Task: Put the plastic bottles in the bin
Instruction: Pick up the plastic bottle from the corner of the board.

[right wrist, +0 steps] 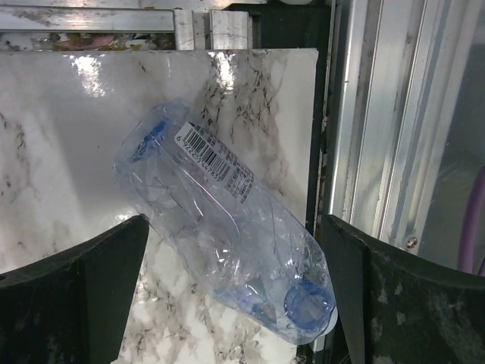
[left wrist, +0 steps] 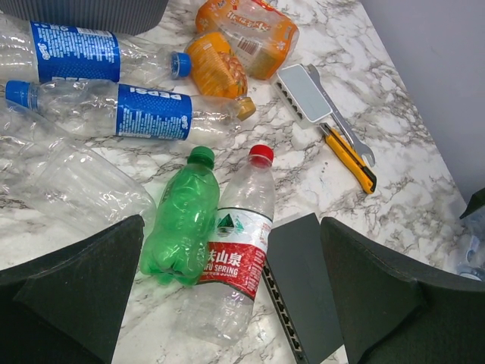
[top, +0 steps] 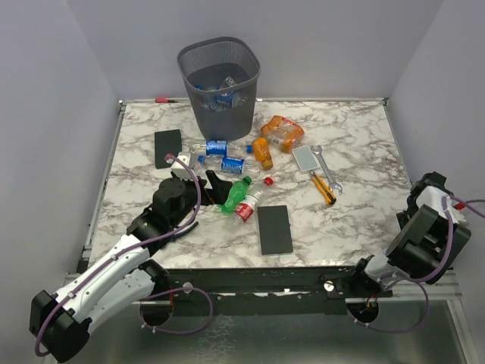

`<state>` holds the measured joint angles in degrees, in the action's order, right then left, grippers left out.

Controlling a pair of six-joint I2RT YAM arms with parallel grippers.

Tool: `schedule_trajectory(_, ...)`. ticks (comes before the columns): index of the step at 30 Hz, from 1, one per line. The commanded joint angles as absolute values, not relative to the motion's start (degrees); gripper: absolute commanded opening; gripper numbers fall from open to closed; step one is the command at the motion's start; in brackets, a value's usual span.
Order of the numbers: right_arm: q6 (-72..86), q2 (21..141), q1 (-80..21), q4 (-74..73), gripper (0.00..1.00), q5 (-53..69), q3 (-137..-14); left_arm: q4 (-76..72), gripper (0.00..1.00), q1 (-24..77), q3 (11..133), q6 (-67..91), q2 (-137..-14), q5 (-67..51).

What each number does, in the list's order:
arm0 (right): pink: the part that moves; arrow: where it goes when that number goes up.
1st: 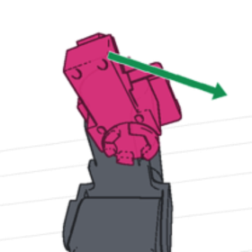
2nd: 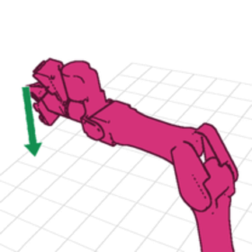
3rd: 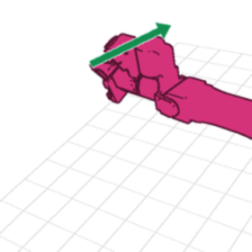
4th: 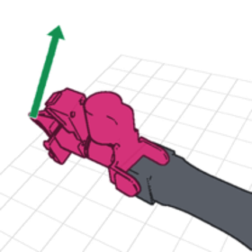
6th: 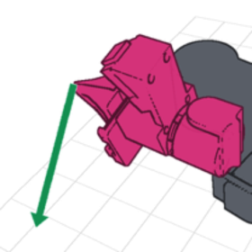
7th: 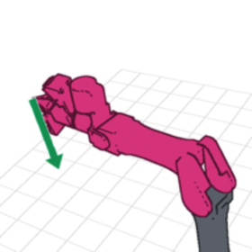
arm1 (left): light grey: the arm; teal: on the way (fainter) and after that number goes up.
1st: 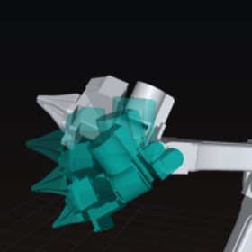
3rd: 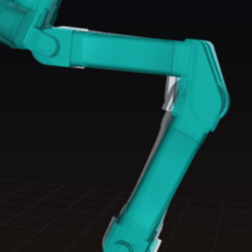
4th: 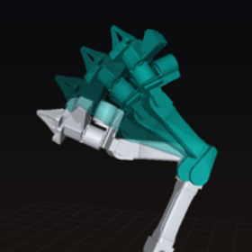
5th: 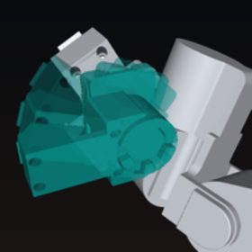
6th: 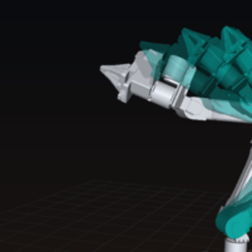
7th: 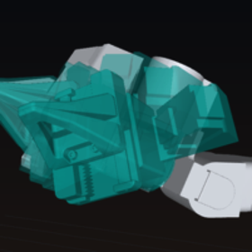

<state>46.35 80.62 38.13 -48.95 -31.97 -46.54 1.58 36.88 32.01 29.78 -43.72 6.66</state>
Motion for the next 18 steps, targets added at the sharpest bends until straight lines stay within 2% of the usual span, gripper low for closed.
schedule_trajectory(1,44.3,82.6,39.8,-47.6,1.0,-31.2,-48.1,1.8,0.99,37.3,31.2,29.7,-43.8,6.2)
schedule_trajectory(4,43.6,83.7,39.7,-46.5,1.0,-29.7,-47.9,1.8,0.99,37.1,31.3,29.7,-44.2,6.1)
schedule_trajectory(11,42.7,84.1,39.7,-43.2,0.92,-26.1,-46.1,1.8,0.99,37.0,31.5,29.9,-45.0,5.6)
schedule_trajectory(18,41.9,84.2,39.8,-40.7,0.8,-23.9,-44.9,1.8,0.99,36.9,31.4,30.0,-45.8,5.5)
